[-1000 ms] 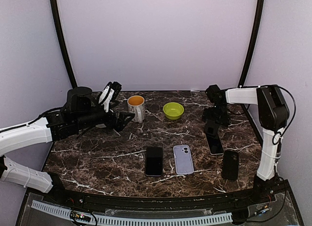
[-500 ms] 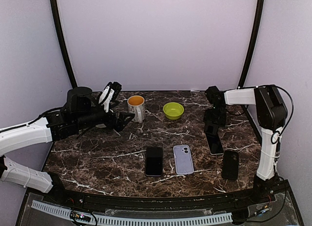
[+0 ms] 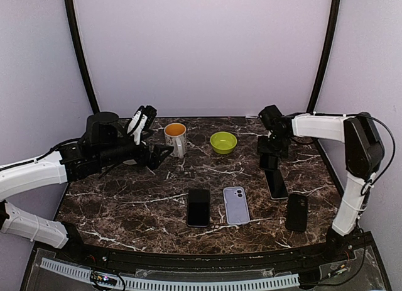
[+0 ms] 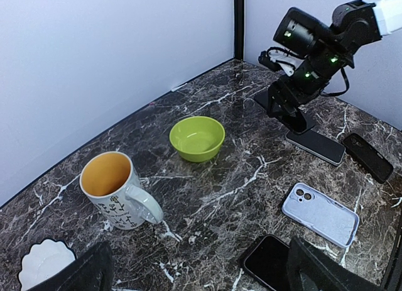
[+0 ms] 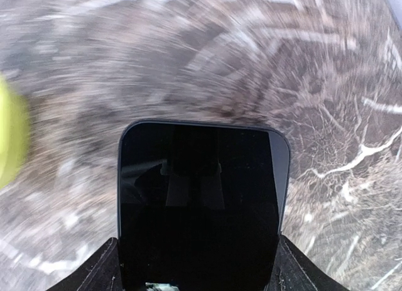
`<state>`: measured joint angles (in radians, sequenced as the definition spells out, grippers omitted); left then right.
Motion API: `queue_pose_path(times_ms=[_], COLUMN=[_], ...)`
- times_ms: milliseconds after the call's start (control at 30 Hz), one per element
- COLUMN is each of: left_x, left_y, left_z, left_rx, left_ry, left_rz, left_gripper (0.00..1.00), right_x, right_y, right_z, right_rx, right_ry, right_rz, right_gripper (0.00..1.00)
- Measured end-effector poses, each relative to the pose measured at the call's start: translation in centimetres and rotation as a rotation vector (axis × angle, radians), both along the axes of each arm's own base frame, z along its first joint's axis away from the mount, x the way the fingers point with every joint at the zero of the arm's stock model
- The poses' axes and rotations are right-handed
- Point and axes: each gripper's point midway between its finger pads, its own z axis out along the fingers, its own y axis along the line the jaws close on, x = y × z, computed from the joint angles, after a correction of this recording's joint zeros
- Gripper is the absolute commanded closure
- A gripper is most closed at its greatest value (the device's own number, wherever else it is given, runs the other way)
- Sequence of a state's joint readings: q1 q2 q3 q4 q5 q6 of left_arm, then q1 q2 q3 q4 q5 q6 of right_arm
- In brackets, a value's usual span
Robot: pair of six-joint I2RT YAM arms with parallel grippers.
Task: Put the phone into the phone case
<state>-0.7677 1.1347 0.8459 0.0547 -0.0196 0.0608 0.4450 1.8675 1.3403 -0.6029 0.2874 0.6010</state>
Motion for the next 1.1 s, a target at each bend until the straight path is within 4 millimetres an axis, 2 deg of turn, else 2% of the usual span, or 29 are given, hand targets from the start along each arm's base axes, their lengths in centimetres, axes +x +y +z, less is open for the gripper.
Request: queue_pose_path(times_ms=[200,300,400,500,567,667,733,833,933,1100], left_x=[0.0,-0.3,-1.0,-2.2,-3.1,-4.3,-5.1,-5.8,-6.1,-6.8], left_y=[0.0,-0.3,-0.9,-1.7,-2.3,-2.7,-2.9,-3.0,-2.9,-3.0], left_z=[0.0,0.0,0.5,2.4,4.4,7.1,8.2,8.6,8.0,7.2], left_rx=[-0.006,-0.020,-0.053,-0.116,-0.172,-0.252,-0.295,-0.329,-0.346,-0.365], left_ry=[0.007,0.020,0.057,0.090,0.108,0.140,0.176,0.240,0.316,0.415], left_rz=[0.003,-0.017,-0.061,-0.126,-0.177,-0.229,-0.257,-0.271,-0.251,-0.255], left_gripper=[0.03,0.06,0.10,0.14,0.16,0.17,0.18,0.23,0.33,0.45], right_x=[-2.0,-3.9,-6.1,-9.0,-11.2,-14.2,-16.2,-18.5,-20.4,-22.3], right_y=[4.7,8.0,11.8,16.2,19.2,22.8,24.7,26.6,27.9,29.1], right_z=[7.0,9.6,11.4,12.9,14.1,15.9,17.0,18.1,19.4,21.4], right_rx=[0.038,0.063,0.082,0.094,0.105,0.118,0.115,0.086,0.045,-0.022], right_ry=[-0.230,-0.333,-0.415,-0.492,-0.551,-0.641,-0.698,-0.772,-0.848,-0.947], right_rz=[0.201,0.344,0.496,0.665,0.783,0.932,1.020,1.119,1.192,1.261], right_gripper=[0.50,0.52,0.55,0.59,0.61,0.61,0.61,0.61,0.61,0.61])
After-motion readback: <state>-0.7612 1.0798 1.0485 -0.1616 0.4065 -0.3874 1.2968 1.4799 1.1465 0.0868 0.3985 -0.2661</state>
